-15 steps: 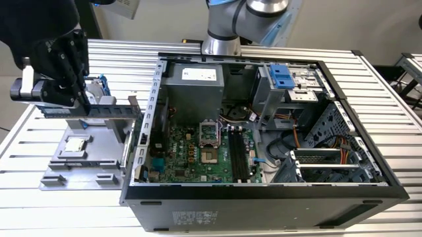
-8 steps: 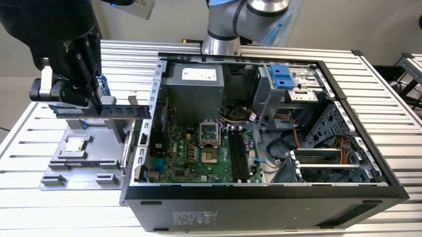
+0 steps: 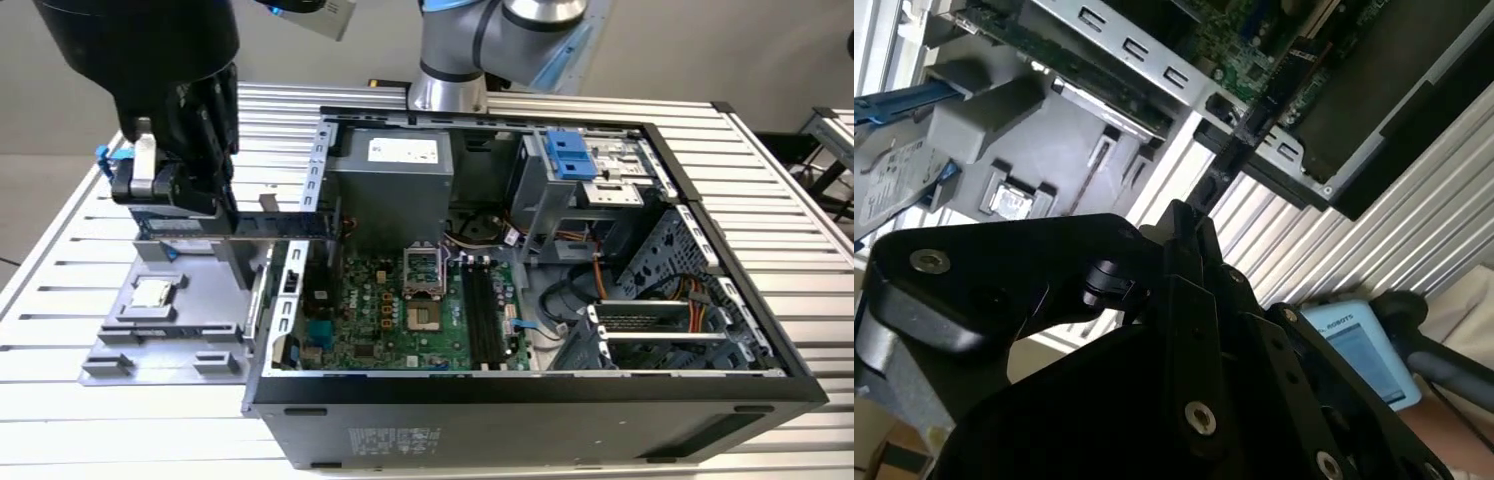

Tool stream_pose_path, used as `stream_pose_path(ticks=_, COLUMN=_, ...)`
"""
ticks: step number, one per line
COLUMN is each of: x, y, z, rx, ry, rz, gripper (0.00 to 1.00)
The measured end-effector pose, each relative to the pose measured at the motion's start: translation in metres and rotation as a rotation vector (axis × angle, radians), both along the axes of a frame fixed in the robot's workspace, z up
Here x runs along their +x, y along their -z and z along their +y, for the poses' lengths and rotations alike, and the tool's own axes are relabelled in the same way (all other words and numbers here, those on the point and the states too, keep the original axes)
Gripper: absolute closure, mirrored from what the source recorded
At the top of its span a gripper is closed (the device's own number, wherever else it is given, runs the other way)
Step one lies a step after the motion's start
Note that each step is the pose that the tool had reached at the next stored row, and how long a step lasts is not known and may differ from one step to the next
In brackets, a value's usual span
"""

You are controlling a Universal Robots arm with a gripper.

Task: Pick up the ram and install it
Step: 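Pick up the ram and move it above insertion slot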

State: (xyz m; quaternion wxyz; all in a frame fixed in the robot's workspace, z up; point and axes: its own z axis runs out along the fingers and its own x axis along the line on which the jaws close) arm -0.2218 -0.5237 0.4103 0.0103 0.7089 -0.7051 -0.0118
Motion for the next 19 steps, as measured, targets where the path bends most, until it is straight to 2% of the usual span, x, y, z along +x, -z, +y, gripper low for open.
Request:
stream_pose_path(ticks=5, x=0.0139, y=0.0001, z=0.0035, rx=0.0001, ry=0.000, rz=-0.0001, gripper=1.00)
stream_pose_path(ticks=19, x=0.0547, y=0.0000, z=0.0178, rx=0.0000, ry=0.000, rz=0.0000, gripper=1.00)
